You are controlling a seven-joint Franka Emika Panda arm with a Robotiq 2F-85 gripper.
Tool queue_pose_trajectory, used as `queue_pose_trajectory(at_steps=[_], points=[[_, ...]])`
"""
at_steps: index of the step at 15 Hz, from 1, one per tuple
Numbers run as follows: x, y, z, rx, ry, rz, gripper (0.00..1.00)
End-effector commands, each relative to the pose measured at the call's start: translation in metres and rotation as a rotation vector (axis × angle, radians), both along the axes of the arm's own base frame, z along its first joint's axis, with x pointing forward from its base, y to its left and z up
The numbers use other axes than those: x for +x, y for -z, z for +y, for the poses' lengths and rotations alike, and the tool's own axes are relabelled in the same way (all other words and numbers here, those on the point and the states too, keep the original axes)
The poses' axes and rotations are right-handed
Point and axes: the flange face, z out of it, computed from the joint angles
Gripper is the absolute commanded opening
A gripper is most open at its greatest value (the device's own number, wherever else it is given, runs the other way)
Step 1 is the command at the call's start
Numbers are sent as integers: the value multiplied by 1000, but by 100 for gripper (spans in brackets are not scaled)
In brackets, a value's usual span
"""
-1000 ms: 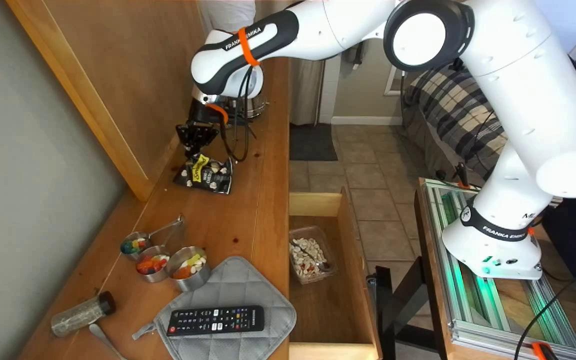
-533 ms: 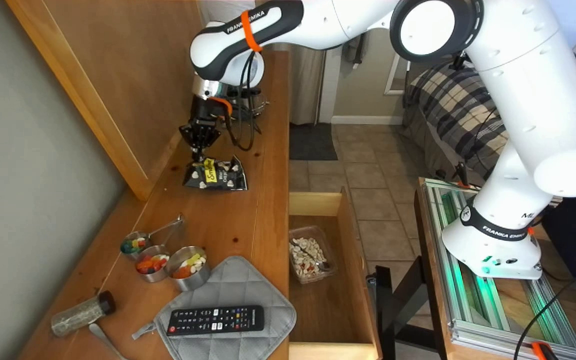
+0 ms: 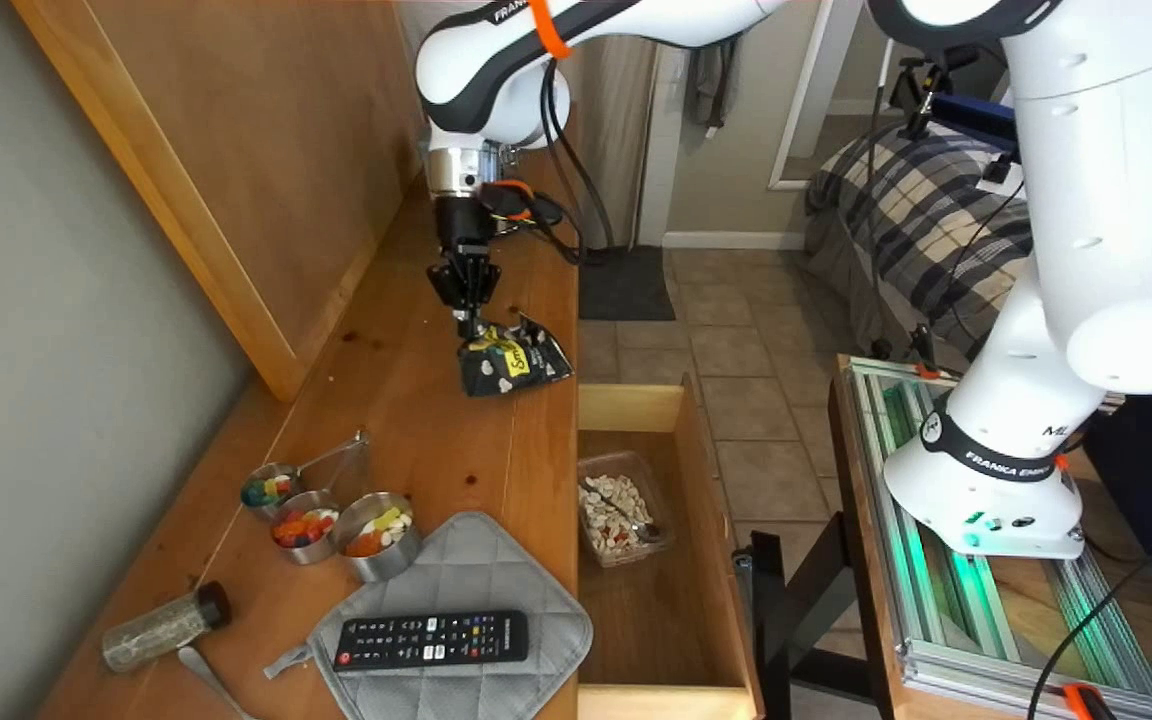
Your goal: Put the pack of chips on the table into the open drawer
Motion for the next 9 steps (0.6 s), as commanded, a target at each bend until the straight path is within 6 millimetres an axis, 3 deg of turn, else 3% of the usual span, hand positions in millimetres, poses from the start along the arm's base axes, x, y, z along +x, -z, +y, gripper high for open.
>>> queue_pose_trajectory(at_steps=[1,3,5,6,9], points=[[-57,-10,19,28,-95,3,2],[-75,-14,29,60,-144,0,2],[-85,-26,20,55,-135,-6,2],[-64,-10,25,32,-142,18,2],[-76,-23,18,27,-136,4,2]])
